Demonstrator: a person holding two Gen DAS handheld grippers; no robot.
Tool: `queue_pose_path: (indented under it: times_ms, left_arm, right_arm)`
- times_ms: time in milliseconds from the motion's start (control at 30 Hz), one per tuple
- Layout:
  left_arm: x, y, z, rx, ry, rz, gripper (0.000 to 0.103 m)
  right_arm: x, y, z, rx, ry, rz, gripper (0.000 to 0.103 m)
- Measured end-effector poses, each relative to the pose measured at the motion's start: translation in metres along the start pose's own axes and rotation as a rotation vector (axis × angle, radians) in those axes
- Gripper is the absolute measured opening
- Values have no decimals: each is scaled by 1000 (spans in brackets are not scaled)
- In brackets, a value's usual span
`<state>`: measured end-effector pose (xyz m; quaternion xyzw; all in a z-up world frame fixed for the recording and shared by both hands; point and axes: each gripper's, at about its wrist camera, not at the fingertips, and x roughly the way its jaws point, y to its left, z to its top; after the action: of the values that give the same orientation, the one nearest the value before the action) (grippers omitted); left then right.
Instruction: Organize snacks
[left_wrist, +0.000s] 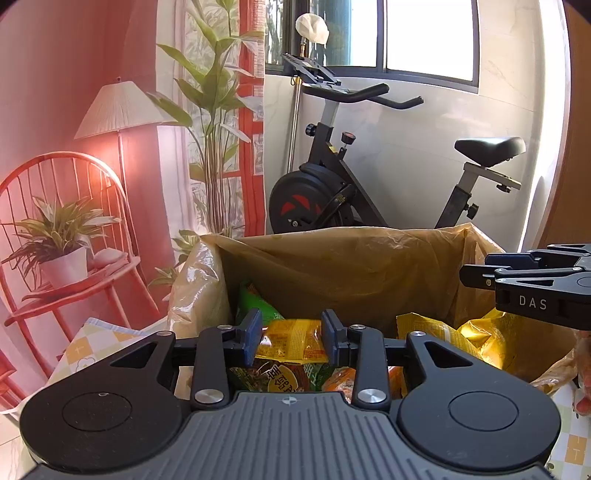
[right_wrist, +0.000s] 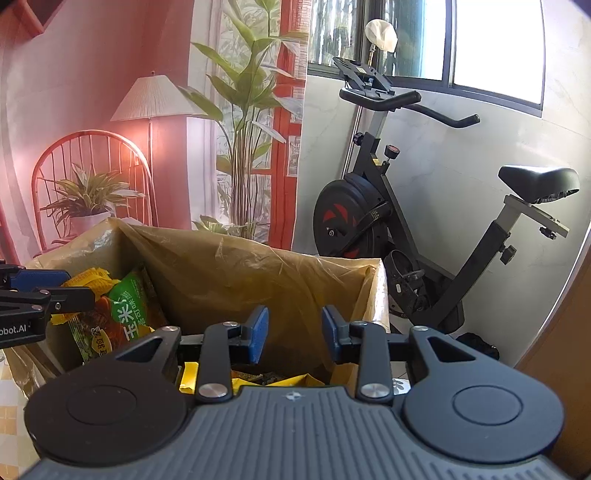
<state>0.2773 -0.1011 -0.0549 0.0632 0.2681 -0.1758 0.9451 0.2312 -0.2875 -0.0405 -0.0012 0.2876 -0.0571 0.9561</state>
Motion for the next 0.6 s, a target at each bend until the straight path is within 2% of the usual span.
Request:
queue_pose_path:
  times_ms: [33,67,100,133,200,400,600]
  left_arm:
    - [-1,-1,0,3,0,-9,52]
    - [-3,-1,0,3,-6,-14,59]
    - [-5,-2,0,1,-17,-17,72]
    - [-7,-3,1,0,-29,-17,80]
    - [-11,-4,2,-1,-43,-14,85]
    - [-27,-2,7,-1,-52,-1,88]
    - [-47,-4,11,7,-66,46,91]
  right_arm:
    - [-2,0,-1,2,-7,1,39]
    - [-4,-1,0,4,-13,4,45]
    - [-6,-2,0,8,-19,7,52]
    - [-9,-2,0,10,-24,9,55]
    - [-15,-2,1,14,-38,13,65]
    - [-37,-8,-2,91,-51,-3,84]
    - [-63,-10,-5,125,-73,27,92]
